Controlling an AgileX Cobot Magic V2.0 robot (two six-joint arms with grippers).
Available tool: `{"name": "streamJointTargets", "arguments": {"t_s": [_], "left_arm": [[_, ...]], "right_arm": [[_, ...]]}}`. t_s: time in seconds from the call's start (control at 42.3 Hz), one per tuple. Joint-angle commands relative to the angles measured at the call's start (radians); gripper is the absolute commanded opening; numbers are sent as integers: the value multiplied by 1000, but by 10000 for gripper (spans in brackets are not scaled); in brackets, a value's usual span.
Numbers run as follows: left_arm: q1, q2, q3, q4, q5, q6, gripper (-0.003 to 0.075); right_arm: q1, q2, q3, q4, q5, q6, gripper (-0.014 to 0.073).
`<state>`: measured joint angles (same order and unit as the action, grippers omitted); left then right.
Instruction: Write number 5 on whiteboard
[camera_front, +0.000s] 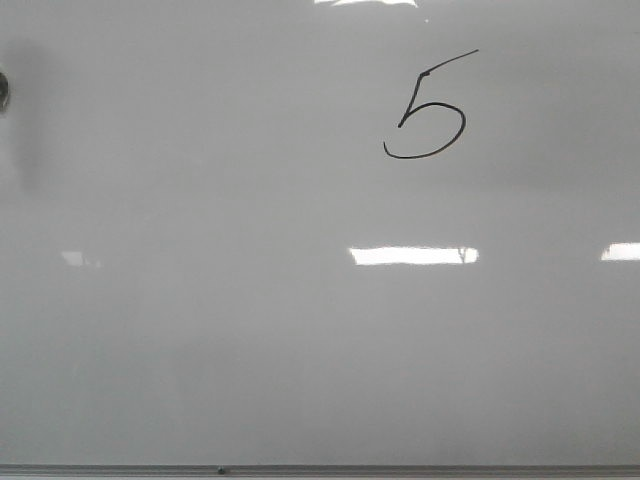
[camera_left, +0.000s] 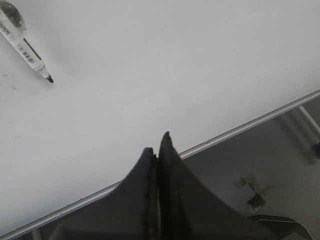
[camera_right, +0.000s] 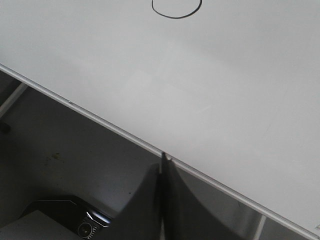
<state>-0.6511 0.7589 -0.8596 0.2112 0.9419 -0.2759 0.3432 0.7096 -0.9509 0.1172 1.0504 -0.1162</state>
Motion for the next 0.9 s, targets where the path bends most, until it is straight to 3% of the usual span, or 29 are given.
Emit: {"name": "streamJointTargets", "arguments": {"t_s": [0.0,0.543,0.685,0.756,0.874], "left_arm": [[-7,-6,-35,13,-57,0,-20],[-3,-10,-32,13,-63,0,-20],[129,-66,17,-32,-127,6,-20],[221,-122,78,-98,-254,91,-20],[357,-245,226,-270,-472,398,-20]], "right_arm": [[-7,-4,-29,-5,-52,2,-52],[-7,-4,-29,-5,-51,2,-52],[-7,-4,-29,-5,-51,2,-52],[-7,-4,-29,-5,-51,2,-52],[-7,-4,-29,-5,-51,2,-52]]}}
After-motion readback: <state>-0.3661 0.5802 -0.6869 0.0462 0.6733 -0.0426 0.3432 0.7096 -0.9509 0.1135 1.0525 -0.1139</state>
